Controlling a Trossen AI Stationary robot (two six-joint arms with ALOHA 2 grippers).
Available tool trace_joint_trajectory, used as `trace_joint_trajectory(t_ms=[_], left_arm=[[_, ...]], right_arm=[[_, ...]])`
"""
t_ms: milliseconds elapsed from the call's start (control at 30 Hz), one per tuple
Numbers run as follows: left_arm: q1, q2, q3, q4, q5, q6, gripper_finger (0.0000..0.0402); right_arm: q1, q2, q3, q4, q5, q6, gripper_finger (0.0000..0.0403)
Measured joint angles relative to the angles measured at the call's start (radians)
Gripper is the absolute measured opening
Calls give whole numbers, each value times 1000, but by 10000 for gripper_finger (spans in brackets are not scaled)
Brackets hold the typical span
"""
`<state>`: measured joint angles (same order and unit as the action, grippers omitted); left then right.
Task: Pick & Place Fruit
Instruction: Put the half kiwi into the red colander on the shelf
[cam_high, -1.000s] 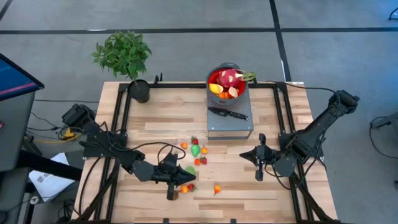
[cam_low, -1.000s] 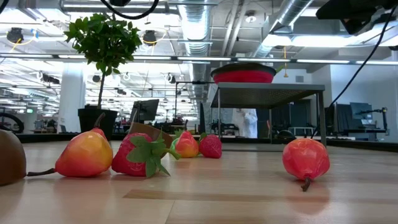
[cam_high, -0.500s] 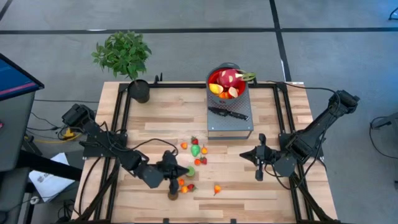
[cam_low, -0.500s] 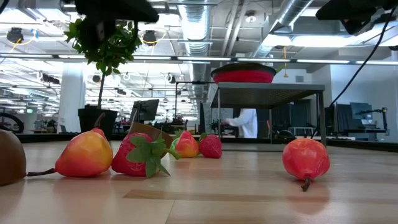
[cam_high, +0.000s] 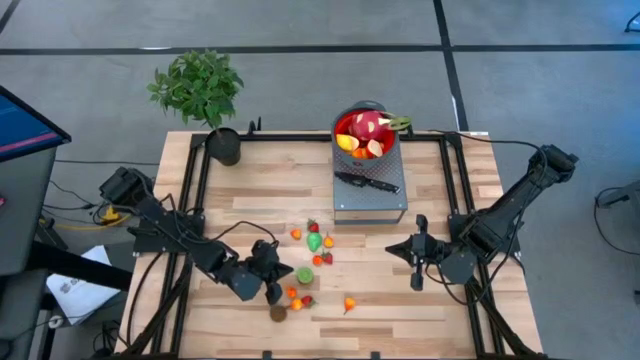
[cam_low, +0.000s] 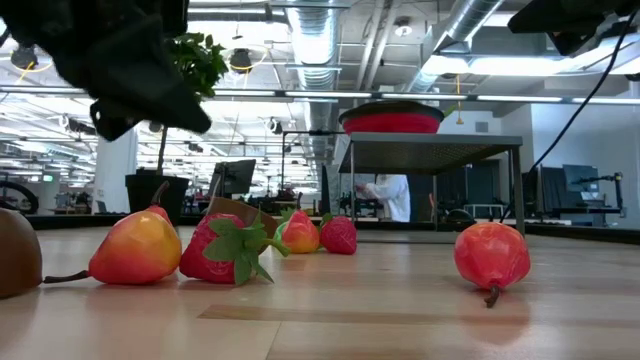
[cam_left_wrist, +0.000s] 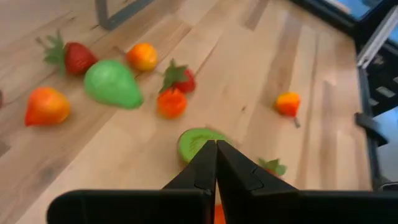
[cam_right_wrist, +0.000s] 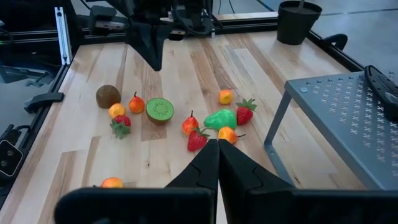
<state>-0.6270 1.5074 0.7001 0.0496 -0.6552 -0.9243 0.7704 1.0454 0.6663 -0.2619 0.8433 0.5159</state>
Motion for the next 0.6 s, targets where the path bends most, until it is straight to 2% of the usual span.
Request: trace_joint_trajectory(t_ms=[600], left_arm=[[79, 0, -14, 3, 0, 2, 8]], right_arm=[[0, 0, 0, 0, 4, -2, 0]])
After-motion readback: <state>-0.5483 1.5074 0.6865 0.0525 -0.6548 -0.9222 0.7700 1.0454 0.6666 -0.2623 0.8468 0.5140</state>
